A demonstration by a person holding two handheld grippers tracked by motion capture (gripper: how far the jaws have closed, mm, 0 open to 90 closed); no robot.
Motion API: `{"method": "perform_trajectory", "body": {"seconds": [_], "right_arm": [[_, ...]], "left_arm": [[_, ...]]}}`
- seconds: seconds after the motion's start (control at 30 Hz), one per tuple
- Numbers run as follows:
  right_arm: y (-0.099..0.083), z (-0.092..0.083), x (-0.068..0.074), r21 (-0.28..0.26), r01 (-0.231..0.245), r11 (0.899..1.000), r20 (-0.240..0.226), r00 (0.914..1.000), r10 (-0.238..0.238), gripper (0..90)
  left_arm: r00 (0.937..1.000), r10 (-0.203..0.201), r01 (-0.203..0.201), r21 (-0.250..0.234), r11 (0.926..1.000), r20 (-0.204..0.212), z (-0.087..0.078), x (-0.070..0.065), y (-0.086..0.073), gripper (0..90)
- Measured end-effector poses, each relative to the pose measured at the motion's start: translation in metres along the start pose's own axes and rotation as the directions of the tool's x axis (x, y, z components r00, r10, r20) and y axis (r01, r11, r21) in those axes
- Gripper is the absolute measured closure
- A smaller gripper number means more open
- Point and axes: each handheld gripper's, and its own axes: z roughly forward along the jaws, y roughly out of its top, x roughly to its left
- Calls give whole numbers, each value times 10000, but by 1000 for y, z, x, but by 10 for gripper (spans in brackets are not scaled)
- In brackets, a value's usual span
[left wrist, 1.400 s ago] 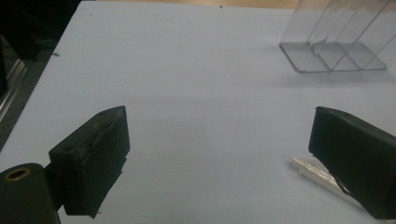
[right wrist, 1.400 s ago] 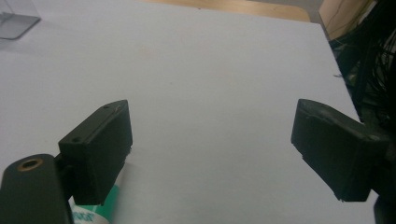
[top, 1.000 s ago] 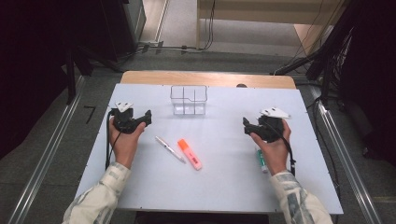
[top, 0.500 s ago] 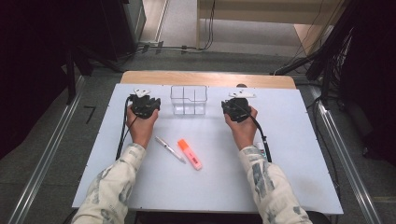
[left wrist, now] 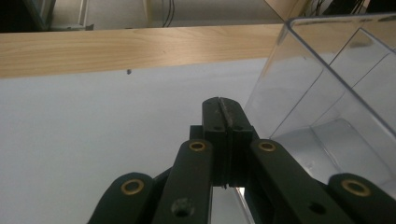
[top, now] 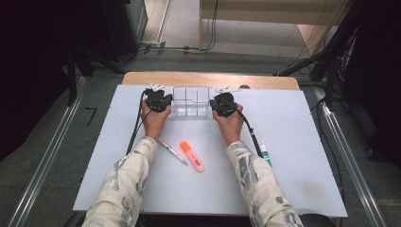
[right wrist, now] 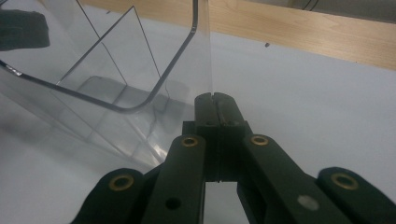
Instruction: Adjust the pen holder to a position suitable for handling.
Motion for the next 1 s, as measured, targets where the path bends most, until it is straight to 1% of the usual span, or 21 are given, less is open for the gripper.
{"method": "perform_trajectory", "body": {"seconds": [0.03, 0.07, 0.13, 0.17, 0.23, 0.33, 0.5, 0.53, 0.57, 0.63, 0.73, 0.83, 0.87, 0.93, 1.0], "right_arm": [[0, 1, 0, 23, -87, 10000, -21, 10000, 87, 877], [0, 1, 0, 42, -200, 9998, -40, 9998, 200, 878], [-1, 2, -1, 65, -231, 9997, -15, 9997, 231, 878], [-2, 2, -2, 81, -248, 9997, -32, 9997, 248, 878], [-3, 0, -4, 108, -220, 9997, -3, 9998, 220, 879], [-6, -5, -9, 104, -216, 9997, 36, 9998, 216, 879], [-16, -20, -25, 116, -366, 9993, 34, 9993, 366, 880], [-18, -23, -29, 113, -362, 9993, 30, 9993, 362, 880], [-21, -27, -32, 126, -400, 9991, 55, 9992, 399, 880], [-26, -35, -39, 113, -474, 9988, 78, 9988, 473, 880], [-33, -47, -48, 170, -526, 9985, -21, 9986, 527, 880], [-41, -58, -50, 219, -533, 9983, -120, 9985, 536, 881], [-43, -60, -50, 230, -571, 9981, -148, 9982, 575, 881], [-46, -64, -51, 172, -616, 9980, -244, 9978, 620, 881], [-48, -68, -51, 154, -700, 9974, -339, 9969, 705, 881]], "left_arm": [[10000, 66, -66, 71, 10000, 27, 1, 0, 0, 900], [10000, 16, -16, 48, 10000, 20, 2, -1, -1, 900], [10000, -22, 22, 64, 10000, 47, 3, -1, -1, 900], [9998, -138, 137, 42, 9999, 136, 3, -2, -1, 900], [9997, -39, 37, 93, 9999, 230, 2, -6, -2, 900], [9992, 175, -181, 167, 9997, 365, 1, -14, -3, 900], [9959, 320, -345, 281, 9990, 847, 0, -34, -7, 900], [9959, 320, -345, 281, 9990, 847, 0, -34, -7, 900], [9941, 311, -346, 321, 9989, 1040, -1, -44, -9, 900], [9916, 362, -418, 428, 9982, 1239, -2, -53, -11, 900], [9889, 431, -508, 509, 9974, 1419, -8, -64, -15, 900], [9881, 368, -465, 623, 9970, 1490, -14, -71, -18, 900], [9879, 397, -498, 643, 9967, 1497, -16, -72, -19, 900], [9871, 245, -353, 659, 9972, 1580, -20, -74, -19, 900], [9866, 249, -362, 678, 9970, 1610, -24, -75, -20, 900]]}}
